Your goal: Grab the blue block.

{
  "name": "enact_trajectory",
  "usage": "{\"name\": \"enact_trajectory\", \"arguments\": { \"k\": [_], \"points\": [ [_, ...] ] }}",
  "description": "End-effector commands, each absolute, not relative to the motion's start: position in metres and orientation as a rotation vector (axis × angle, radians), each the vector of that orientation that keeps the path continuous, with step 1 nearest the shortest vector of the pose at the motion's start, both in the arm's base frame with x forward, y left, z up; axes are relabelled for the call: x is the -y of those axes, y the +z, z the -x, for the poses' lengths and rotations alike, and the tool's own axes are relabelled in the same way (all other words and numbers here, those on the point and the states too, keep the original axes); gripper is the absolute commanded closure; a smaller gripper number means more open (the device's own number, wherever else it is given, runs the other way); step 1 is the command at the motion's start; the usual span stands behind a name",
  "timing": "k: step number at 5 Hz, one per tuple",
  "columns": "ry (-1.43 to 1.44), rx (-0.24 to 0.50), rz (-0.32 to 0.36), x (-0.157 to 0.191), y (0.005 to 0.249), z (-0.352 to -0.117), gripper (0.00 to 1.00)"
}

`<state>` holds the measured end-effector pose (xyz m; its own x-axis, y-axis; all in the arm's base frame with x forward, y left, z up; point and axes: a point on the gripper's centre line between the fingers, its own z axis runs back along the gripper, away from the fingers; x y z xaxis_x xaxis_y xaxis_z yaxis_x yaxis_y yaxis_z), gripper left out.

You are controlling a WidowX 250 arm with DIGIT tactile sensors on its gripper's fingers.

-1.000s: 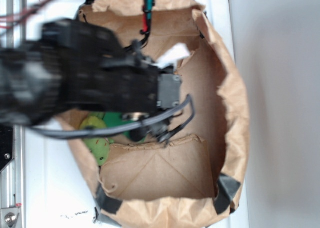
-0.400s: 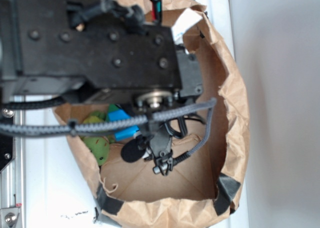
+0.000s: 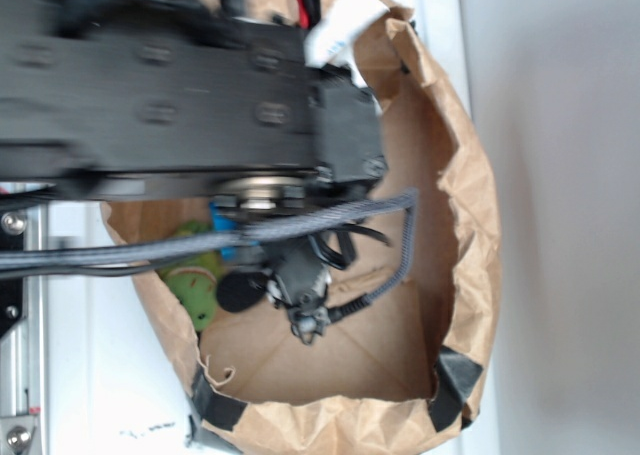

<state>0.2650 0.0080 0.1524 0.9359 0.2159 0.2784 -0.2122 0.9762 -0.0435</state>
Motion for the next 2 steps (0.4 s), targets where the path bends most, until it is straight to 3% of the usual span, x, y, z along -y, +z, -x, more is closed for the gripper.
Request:
{"name": "enact_trajectory", "arguments": {
  "k": [1,2],
  "points": [
    [0.152,0.414,0.052,-0.0125,0.2041,-0.2644,1.00],
    [0.178,0.409,0.022,-0.0117,0.2012,-0.2694,1.00]
  ]
}}
